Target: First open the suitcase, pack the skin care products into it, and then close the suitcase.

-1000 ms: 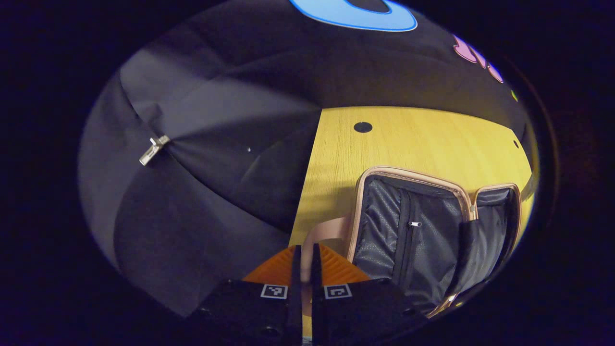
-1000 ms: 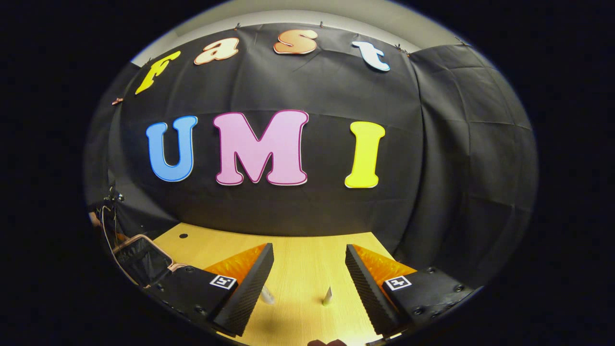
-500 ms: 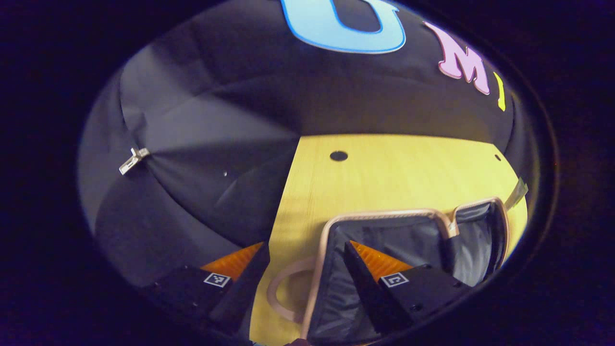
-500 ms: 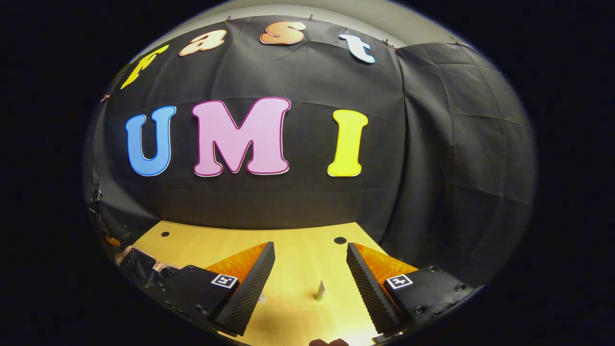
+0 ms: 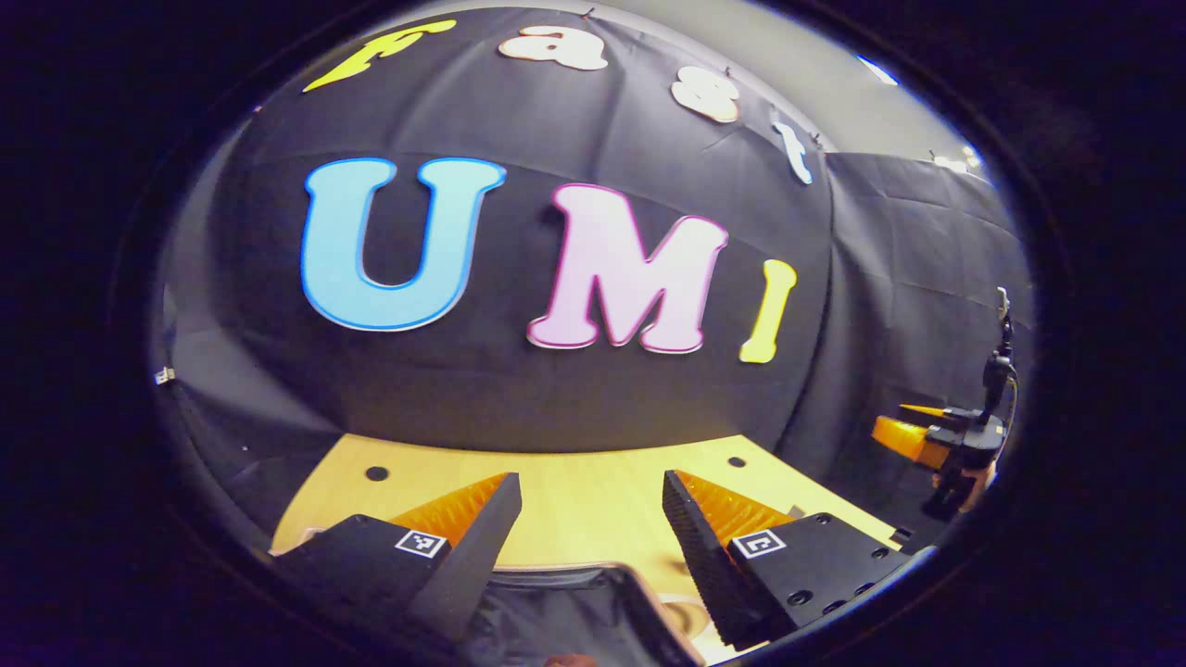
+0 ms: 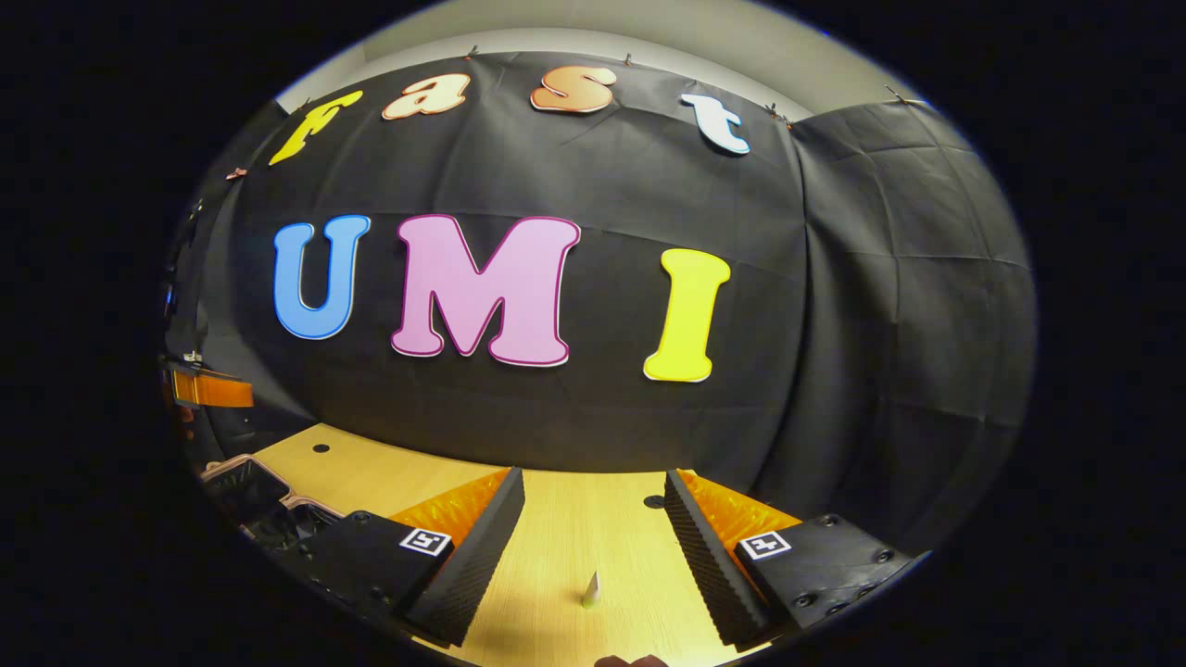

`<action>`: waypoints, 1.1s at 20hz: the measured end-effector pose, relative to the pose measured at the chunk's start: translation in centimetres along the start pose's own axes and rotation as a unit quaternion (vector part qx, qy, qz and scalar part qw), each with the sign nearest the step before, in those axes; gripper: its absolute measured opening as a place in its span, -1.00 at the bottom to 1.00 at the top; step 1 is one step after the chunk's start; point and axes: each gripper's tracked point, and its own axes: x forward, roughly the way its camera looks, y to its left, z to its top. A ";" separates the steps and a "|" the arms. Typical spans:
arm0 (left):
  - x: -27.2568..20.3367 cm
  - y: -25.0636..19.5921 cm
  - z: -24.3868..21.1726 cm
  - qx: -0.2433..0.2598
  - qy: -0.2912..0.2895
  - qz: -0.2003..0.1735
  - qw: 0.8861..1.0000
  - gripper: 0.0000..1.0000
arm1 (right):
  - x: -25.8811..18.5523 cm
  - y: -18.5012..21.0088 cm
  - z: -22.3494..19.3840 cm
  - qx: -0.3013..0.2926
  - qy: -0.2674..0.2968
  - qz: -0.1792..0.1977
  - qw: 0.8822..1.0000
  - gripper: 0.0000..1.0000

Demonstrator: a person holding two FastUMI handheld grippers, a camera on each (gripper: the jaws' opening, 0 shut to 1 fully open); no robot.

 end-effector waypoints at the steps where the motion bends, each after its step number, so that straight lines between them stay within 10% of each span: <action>1: 1.4 -2.5 -0.1 0.007 0.003 -0.015 1.000 0.92 | 0.0 -0.1 0.2 -0.005 -0.006 0.009 1.000 0.92; 7: 8.2 -11.5 -10.6 0.015 0.103 -0.056 0.993 0.92 | 0.1 -1.2 -0.7 0.004 -0.005 0.061 0.998 0.92; 15: 17.1 -9.1 -26.2 0.003 0.250 0.031 0.968 0.94 | 0.9 -2.7 -7.0 -0.007 0.049 0.112 0.992 0.93; 18: 19.0 -8.0 -26.1 -0.004 0.249 0.053 0.967 -0.07 | 2.2 -2.3 -11.7 -0.006 0.086 0.126 0.988 0.92; 22: 17.4 -8.8 -25.0 0.010 0.263 0.025 0.964 -0.29 | 4.8 -1.7 -19.8 -0.017 0.159 0.127 0.979 0.94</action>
